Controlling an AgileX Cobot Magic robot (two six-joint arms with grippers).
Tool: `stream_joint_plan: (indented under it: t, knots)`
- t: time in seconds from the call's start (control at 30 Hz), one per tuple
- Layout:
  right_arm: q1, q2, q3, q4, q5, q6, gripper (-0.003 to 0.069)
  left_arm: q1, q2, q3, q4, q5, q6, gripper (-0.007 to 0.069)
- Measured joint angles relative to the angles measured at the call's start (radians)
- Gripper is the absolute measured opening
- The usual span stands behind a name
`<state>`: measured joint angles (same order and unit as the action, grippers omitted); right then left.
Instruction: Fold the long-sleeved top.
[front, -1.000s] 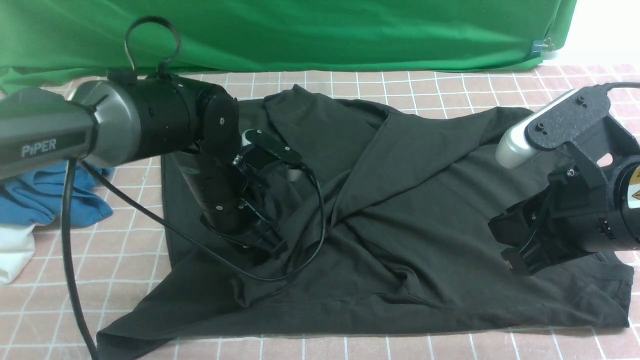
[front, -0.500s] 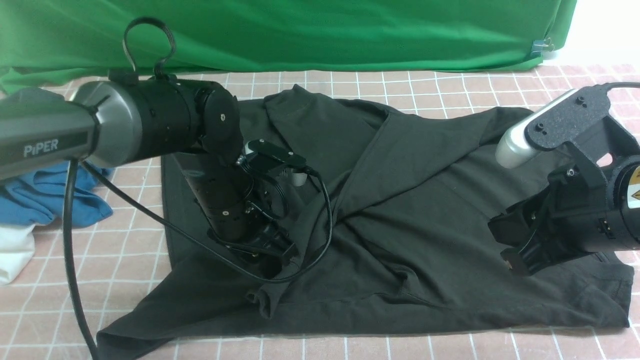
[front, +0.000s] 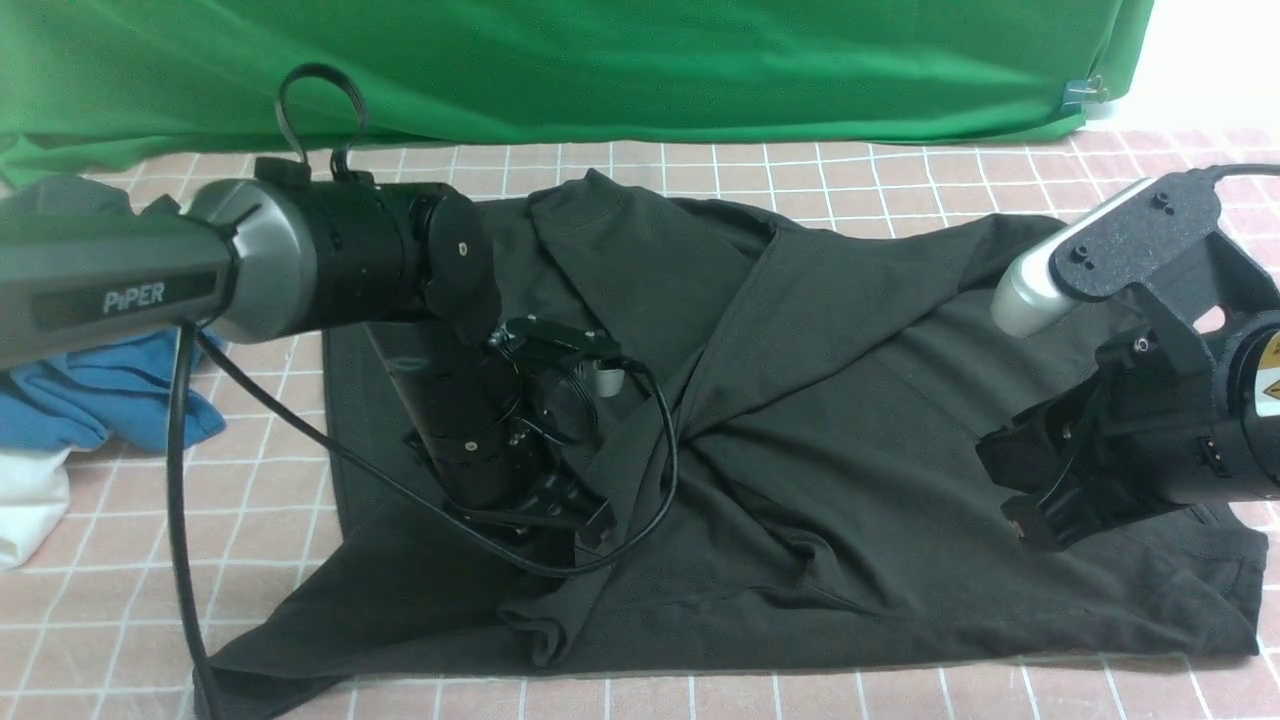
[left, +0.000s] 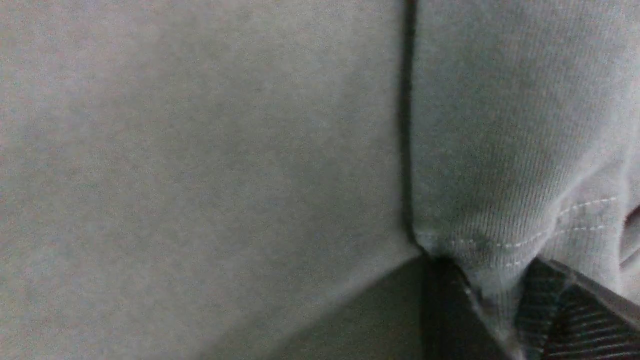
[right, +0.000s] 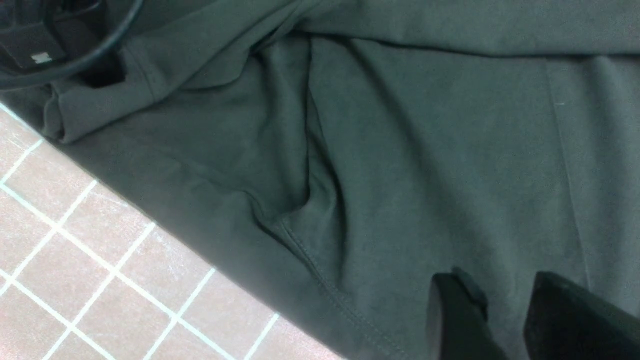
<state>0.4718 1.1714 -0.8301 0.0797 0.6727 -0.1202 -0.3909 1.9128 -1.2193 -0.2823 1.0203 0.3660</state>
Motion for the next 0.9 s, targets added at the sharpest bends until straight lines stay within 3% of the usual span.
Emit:
stream_joint_plan:
  t: [0.07,0.1,0.2,0.5,0.9]
  knots:
    - [0.000,0.000,0.000,0.000,0.000,0.000,0.0236,0.000,0.000,0.000,0.000,0.000,0.000,0.0129]
    - [0.000,0.000,0.000,0.000,-0.001,0.000,0.0236,0.000,0.000,-0.001,0.004,0.000,0.000,0.0075]
    - [0.000,0.000,0.000,0.000,-0.001,0.000,0.0236,0.000,-0.006,-0.001,0.015,0.000,-0.001,0.0041]
    - [0.000,0.000,0.000,0.000,-0.002,0.000,0.0237,0.000,-0.143,-0.001,0.288,0.023,-0.113,0.0036]
    - [0.000,0.000,0.000,0.006,-0.003,0.000,0.0237,0.000,-0.179,-0.001,0.473,0.034,-0.133,0.0036]
